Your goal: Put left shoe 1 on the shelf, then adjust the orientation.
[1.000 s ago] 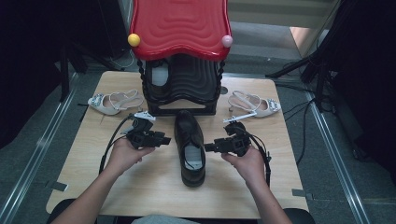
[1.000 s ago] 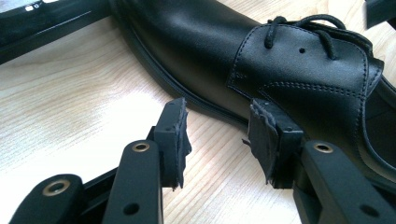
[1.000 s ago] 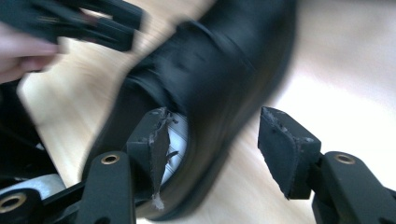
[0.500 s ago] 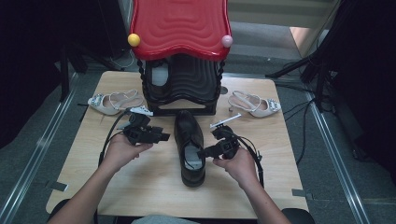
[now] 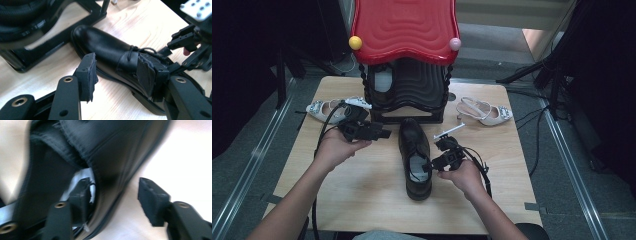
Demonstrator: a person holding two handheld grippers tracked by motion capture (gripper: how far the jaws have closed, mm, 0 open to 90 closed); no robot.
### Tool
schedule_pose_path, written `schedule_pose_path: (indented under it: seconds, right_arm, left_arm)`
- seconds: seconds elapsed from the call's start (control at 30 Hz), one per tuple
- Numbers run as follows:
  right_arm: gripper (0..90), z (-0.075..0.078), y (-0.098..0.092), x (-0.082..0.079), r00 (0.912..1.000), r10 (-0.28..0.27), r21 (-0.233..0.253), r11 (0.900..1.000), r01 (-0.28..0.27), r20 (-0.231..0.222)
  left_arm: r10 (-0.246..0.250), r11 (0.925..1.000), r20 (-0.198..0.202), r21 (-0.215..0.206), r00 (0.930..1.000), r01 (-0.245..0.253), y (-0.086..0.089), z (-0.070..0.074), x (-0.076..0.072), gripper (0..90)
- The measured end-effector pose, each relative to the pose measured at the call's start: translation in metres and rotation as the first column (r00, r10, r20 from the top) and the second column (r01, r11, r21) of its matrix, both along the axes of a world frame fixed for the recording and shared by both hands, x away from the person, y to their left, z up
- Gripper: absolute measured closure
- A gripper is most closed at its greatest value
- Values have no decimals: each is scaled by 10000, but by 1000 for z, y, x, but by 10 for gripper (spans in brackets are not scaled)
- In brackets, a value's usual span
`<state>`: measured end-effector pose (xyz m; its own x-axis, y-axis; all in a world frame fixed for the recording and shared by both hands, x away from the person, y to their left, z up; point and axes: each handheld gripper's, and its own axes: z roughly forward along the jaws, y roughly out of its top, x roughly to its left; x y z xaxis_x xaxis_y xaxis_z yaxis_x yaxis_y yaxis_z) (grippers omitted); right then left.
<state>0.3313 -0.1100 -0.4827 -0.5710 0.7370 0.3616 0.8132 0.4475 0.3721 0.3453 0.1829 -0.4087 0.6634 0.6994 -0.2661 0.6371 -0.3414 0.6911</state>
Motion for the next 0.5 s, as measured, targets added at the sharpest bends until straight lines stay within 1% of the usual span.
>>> schedule_pose_path:
  seconds: [0.03,0.07,0.1,0.13,0.17,0.2,0.23,0.27,0.3,0.33,0.43,0.47,0.5]
  right_arm:
    - [451,2,2,-6,9971,-316,-270,9991,336,688]
    - [512,3,3,-9,9939,-298,-249,9992,326,1064]
    - [579,3,5,-8,9959,-177,-14,9998,179,886]
    - [568,3,5,-8,9973,-122,71,9999,118,726]
    - [578,3,6,-6,9979,-156,56,9999,153,631]
    - [578,2,6,-3,9990,-88,-18,10000,89,429]
    - [583,1,5,-3,9994,-119,36,9999,118,319]
    - [584,2,4,0,9997,-211,131,9997,210,108]
    - [583,1,4,1,9999,-157,165,9997,156,72]
    - [580,2,3,2,9998,-176,171,9997,176,-49]
    - [591,1,4,6,9983,-345,234,9991,356,-470]
    - [593,0,3,7,9985,-251,257,9993,263,-486]
    - [591,1,3,8,9976,-264,238,9993,280,-637]
  left_arm:
    - [-11,10000,29,-1,10000,11,0,4,0,499]
    - [-22,10000,61,11,10000,22,0,8,0,499]
    - [-58,10000,124,30,9999,57,0,11,1,500]
    - [-59,10000,160,-4,9999,59,1,15,2,503]
    - [-76,10000,211,28,9997,76,1,20,3,511]
    - [-83,10000,252,28,9996,82,2,22,4,523]
    - [-85,10000,314,0,9995,86,3,27,5,531]
    - [-95,9999,354,-30,9993,96,3,31,6,548]
    - [-110,9999,410,-54,9991,112,4,35,8,564]
    - [-109,9999,503,-91,9987,113,5,40,9,579]
    - [-133,9998,586,-153,9982,142,6,50,13,623]
    - [-163,9997,620,-173,9979,174,6,54,14,642]
    - [-172,9995,638,-260,9978,189,6,60,16,669]
